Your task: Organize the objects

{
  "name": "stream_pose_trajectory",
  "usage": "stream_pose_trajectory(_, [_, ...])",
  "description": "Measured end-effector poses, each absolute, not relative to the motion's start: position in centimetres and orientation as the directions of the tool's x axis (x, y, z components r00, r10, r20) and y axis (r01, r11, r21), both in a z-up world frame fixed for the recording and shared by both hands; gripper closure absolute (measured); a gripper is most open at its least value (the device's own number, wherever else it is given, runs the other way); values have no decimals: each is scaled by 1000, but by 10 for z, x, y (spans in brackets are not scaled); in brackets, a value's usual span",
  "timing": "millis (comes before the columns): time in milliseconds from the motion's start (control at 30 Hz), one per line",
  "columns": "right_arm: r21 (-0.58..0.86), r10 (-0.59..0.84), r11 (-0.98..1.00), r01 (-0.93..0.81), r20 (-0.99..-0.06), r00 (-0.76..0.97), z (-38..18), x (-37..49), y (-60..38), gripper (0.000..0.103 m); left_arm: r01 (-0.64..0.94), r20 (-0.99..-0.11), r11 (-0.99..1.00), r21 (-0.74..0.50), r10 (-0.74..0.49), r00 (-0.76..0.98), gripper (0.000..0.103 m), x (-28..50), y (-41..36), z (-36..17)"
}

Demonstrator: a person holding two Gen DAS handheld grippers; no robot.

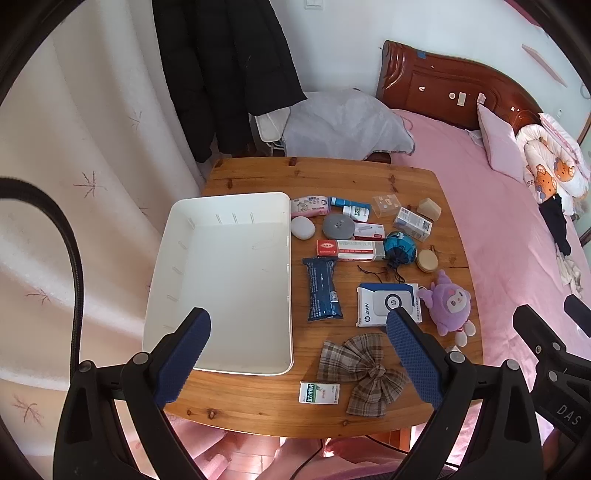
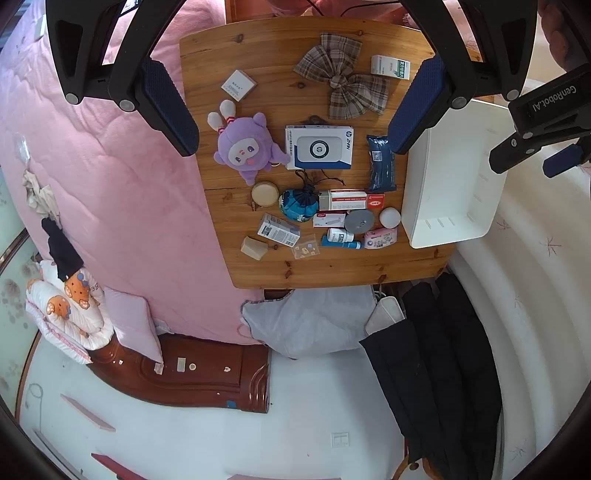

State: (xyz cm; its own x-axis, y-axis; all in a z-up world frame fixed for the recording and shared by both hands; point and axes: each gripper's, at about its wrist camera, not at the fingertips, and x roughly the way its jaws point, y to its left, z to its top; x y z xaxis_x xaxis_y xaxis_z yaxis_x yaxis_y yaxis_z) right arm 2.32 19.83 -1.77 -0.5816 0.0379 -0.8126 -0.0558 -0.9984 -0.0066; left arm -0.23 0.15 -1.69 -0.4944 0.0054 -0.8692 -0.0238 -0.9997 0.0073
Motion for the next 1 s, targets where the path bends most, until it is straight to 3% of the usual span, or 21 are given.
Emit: stream_pose_trajectory(1000, [-9,48,-997,-73,-830,-556,-10,12,202,1,-66,-888,-998,-7,36,-459,6,-11,5,-24])
